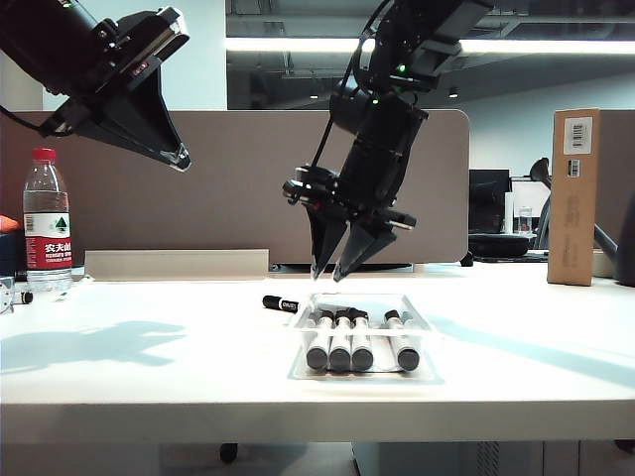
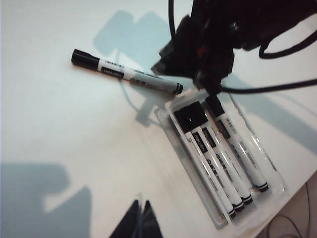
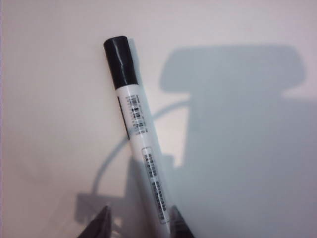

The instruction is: Pick up the markers scattered on the table and put them into the packaging box, making sure the markers fit the shape of the box's grooves.

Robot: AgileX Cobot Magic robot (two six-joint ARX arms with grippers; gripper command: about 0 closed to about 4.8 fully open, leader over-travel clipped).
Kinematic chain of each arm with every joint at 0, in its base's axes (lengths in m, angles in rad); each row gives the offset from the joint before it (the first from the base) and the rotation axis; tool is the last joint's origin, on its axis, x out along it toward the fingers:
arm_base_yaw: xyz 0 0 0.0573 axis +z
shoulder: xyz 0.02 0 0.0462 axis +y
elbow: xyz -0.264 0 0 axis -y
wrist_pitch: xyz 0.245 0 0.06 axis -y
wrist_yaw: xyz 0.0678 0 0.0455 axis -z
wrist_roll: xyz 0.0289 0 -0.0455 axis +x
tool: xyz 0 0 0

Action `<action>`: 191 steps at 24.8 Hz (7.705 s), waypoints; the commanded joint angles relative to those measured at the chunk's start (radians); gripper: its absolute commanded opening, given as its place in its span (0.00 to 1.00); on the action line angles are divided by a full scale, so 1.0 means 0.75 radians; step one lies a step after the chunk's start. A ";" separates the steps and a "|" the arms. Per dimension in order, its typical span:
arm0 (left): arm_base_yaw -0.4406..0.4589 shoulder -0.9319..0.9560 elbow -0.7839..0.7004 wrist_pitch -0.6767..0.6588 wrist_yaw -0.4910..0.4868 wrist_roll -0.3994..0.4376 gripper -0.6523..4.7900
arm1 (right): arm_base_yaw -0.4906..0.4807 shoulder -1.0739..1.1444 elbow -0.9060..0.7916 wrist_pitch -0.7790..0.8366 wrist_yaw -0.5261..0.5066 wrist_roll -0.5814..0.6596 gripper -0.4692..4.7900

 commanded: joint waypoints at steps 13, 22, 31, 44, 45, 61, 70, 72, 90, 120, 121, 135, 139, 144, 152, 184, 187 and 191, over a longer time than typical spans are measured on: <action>0.002 -0.003 0.004 0.048 0.002 -0.003 0.11 | 0.011 0.034 0.006 0.028 -0.007 -0.182 0.52; 0.002 -0.003 0.004 0.048 0.002 -0.003 0.11 | 0.012 0.082 0.007 0.012 0.008 -0.179 0.50; 0.002 -0.003 0.004 0.037 0.007 -0.003 0.11 | 0.009 0.092 0.007 0.004 0.091 -0.180 0.46; 0.002 -0.003 0.004 0.032 0.007 -0.003 0.11 | 0.012 0.111 0.007 -0.025 0.093 -0.179 0.11; 0.002 -0.003 0.004 0.032 0.007 -0.003 0.11 | 0.012 0.111 0.007 -0.022 0.093 -0.174 0.08; 0.002 -0.003 0.004 0.029 0.172 0.068 0.11 | -0.038 0.106 0.396 -0.205 0.087 0.198 0.08; 0.002 -0.003 0.004 0.031 0.171 0.068 0.11 | -0.039 0.077 0.492 -0.432 -0.030 0.388 0.08; 0.002 -0.003 0.004 0.030 0.172 0.068 0.11 | -0.039 0.062 0.491 -0.459 -0.044 0.390 0.08; 0.003 -0.003 0.004 0.020 0.226 0.101 0.11 | 0.051 -0.127 0.374 -0.606 0.006 0.415 0.08; 0.003 -0.003 0.004 -0.010 0.308 0.101 0.11 | 0.248 -0.836 -1.145 0.488 0.123 0.914 0.08; 0.003 -0.003 0.004 -0.011 0.308 0.101 0.11 | 0.256 -0.853 -1.184 0.517 0.121 0.937 0.08; 0.003 -0.003 0.004 -0.015 0.308 0.101 0.11 | 0.235 -0.933 -1.361 0.661 0.190 1.078 0.08; 0.003 -0.003 0.004 -0.015 0.307 0.101 0.11 | 0.223 -0.933 -1.363 0.636 0.204 1.078 0.08; 0.003 -0.003 0.004 -0.012 0.307 0.101 0.11 | 0.218 -0.933 -1.373 0.613 0.208 1.081 0.08; 0.003 -0.003 0.004 -0.020 0.309 0.097 0.11 | 0.217 -0.933 -1.407 0.628 0.187 1.092 0.08; 0.003 -0.005 0.004 -0.075 0.311 0.091 0.11 | 0.171 -1.157 -1.369 0.652 0.160 1.081 0.09; 0.003 -0.007 0.004 -0.108 0.296 0.091 0.11 | 0.221 -1.297 -1.371 0.591 0.406 1.003 0.09; 0.002 -0.078 -0.015 -0.120 0.261 0.072 0.11 | 0.406 -1.519 -1.427 0.660 0.791 0.900 0.09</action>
